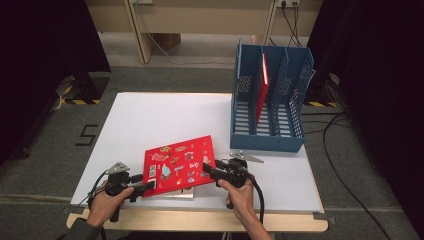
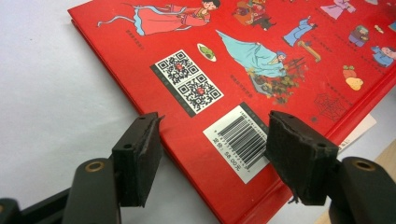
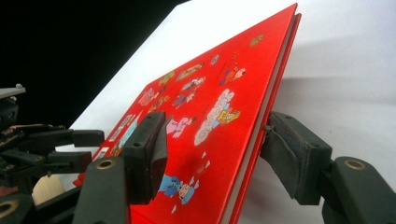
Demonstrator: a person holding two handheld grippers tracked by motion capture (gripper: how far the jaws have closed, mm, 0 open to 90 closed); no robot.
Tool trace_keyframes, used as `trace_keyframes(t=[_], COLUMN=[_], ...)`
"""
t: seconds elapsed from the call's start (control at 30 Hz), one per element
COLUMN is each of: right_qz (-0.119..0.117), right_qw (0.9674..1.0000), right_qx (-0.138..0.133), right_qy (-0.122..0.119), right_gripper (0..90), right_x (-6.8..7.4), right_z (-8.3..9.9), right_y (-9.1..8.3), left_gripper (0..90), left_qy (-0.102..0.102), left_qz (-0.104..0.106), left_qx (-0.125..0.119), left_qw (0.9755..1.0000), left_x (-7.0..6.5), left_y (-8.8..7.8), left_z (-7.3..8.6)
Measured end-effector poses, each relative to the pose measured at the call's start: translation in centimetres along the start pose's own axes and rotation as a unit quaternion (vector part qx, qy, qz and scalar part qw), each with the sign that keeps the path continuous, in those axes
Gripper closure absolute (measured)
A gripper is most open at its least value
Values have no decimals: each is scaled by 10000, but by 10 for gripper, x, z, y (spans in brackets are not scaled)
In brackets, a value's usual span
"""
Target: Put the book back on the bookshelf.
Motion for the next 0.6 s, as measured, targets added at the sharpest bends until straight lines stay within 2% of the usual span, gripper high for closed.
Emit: trace_keyframes(t=[0.07,0.13,0.2,0.27,0.33,0.37,0.4,0.43,0.47,0.5,0.6], right_qz=[-55,-118,-275,-334,-391,-481,-815,-973,-755,-532,-506], right_qw=[9998,9996,9988,9987,9985,9981,9957,9941,9967,9986,9984], right_qx=[-106,-179,-283,-311,-308,-269,-118,1,3,35,-4], right_qy=[184,192,274,208,245,262,413,487,306,-73,-253], right_gripper=[415,428,463,468,487,526,542,560,556,563,609], right_x=[2,2,5,8,12,13,15,20,27,34,40], right_z=[-1,-3,-7,-9,-10,-11,-9,-5,-2,-3,-6], right_y=[0,-1,-4,-6,-7,-7,-3,2,6,11,15], left_gripper=[347,344,343,345,352,356,359,360,361,371,371], left_qy=[-55,-154,-220,-196,-171,-170,-183,-177,-140,-143,-98], left_qz=[39,76,133,136,121,115,121,112,105,98,85], left_qx=[-9,-23,-41,-58,-68,-81,-88,-102,-96,-102,-117], left_qw=[10000,9998,9997,9997,9998,9998,9997,9997,9998,9998,9998], left_x=[1,2,3,3,2,2,2,1,1,1,1], left_y=[0,0,0,0,-1,-1,-1,-1,-1,-2,-3], left_z=[0,1,1,1,1,1,1,1,1,1,1])
Point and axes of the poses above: each handheld gripper's, and its own axes: y roughly forward along the jaws, z roughly out of its underside, x roughly to its left, the point moved 1 cm from there along y, roughly forward along the jaws, and after that the axes turned 7 degrees about x, right-handed, at the moved point
